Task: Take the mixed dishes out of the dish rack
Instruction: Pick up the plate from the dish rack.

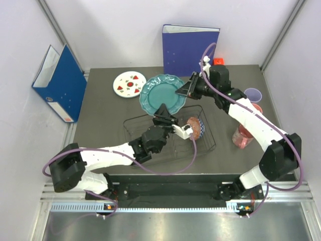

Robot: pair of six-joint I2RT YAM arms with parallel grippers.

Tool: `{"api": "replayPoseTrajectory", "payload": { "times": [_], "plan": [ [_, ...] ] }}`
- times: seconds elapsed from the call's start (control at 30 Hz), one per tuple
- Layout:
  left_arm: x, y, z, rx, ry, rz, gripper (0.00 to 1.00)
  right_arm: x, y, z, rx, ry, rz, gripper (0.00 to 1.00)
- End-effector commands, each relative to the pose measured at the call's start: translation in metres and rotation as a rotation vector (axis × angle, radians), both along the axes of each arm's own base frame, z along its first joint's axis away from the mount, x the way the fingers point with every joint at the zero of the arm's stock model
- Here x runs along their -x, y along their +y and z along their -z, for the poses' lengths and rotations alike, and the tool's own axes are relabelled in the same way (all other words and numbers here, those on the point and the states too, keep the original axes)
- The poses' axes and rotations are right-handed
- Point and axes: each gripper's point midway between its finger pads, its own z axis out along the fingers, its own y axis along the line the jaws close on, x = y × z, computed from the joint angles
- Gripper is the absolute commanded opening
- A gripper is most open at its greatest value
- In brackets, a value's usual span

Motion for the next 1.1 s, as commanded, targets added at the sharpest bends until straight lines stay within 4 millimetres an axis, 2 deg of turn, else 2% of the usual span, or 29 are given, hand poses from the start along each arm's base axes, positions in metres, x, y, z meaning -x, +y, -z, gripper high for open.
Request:
{"api": "replayPoseTrajectory", "payload": {
  "times": [0.0,0.1,0.2,0.27,0.3,0.33,0.37,0.53,0.67,0.73,0.77,0.8,0.83,0.87,0.9,0.93,0.97,1.0,1.07],
  "plan": [
    [0.01,-0.016,-0.09,0.273,-0.162,0.076,0.0,-0.009,0.007,-0.011,-0.002,-0.061,-0.027,0.0],
    [0.009,-0.014,-0.095,0.312,-0.167,0.056,0.0,-0.009,0.006,-0.012,-0.003,-0.066,-0.023,0.0],
    [0.007,-0.01,-0.102,0.402,-0.148,0.032,0.01,-0.008,0.004,-0.021,-0.006,-0.093,-0.012,0.0],
    [0.005,-0.004,-0.113,0.464,-0.13,0.014,0.28,-0.007,0.004,-0.03,-0.012,-0.116,-0.012,0.0],
    [0.003,-0.004,-0.11,0.499,-0.094,0.013,0.42,-0.008,0.002,-0.033,-0.016,-0.124,-0.007,0.0],
    [0.002,0.002,-0.12,0.542,-0.092,0.006,0.55,-0.008,0.003,-0.037,-0.021,-0.134,-0.01,0.0],
    [0.001,0.005,-0.123,0.573,-0.081,0.002,0.71,-0.007,0.004,-0.039,-0.026,-0.135,-0.015,0.0],
    [-0.004,0.022,-0.14,0.743,-0.032,-0.003,0.99,-0.007,0.006,-0.059,-0.066,-0.174,-0.019,0.0],
    [-0.011,0.035,-0.154,0.895,0.015,-0.023,0.99,-0.014,0.008,-0.068,-0.097,-0.184,-0.015,0.0],
    [-0.019,0.049,-0.16,0.954,0.032,-0.056,0.99,-0.02,0.011,-0.072,-0.124,-0.179,-0.019,0.0],
    [-0.022,0.053,-0.161,1.036,0.056,-0.058,0.99,-0.023,0.012,-0.074,-0.136,-0.18,-0.02,0.0],
    [-0.028,0.069,-0.165,1.085,0.048,-0.092,0.99,-0.025,0.014,-0.08,-0.158,-0.177,-0.024,0.0],
    [-0.032,0.079,-0.17,1.138,0.048,-0.107,0.99,-0.031,0.017,-0.075,-0.161,-0.164,-0.026,0.0],
    [-0.036,0.084,-0.162,1.198,0.092,-0.13,0.99,-0.035,0.019,-0.079,-0.172,-0.172,-0.031,0.0],
    [-0.045,0.108,-0.162,1.251,0.068,-0.199,0.99,-0.037,0.022,-0.085,-0.185,-0.175,-0.04,0.0],
    [-0.049,0.121,-0.165,1.304,0.063,-0.232,0.99,-0.045,0.025,-0.077,-0.18,-0.156,-0.042,0.0],
    [-0.054,0.129,-0.151,1.352,0.108,-0.279,0.99,-0.05,0.028,-0.078,-0.184,-0.162,-0.045,0.0],
    [-0.06,0.152,-0.15,1.398,0.084,-0.333,0.99,-0.058,0.032,-0.077,-0.185,-0.157,-0.05,0.0],
    [-0.063,0.166,-0.143,1.517,0.103,-0.365,0.99,-0.068,0.037,-0.075,-0.18,-0.162,-0.057,0.0]
  ]
}}
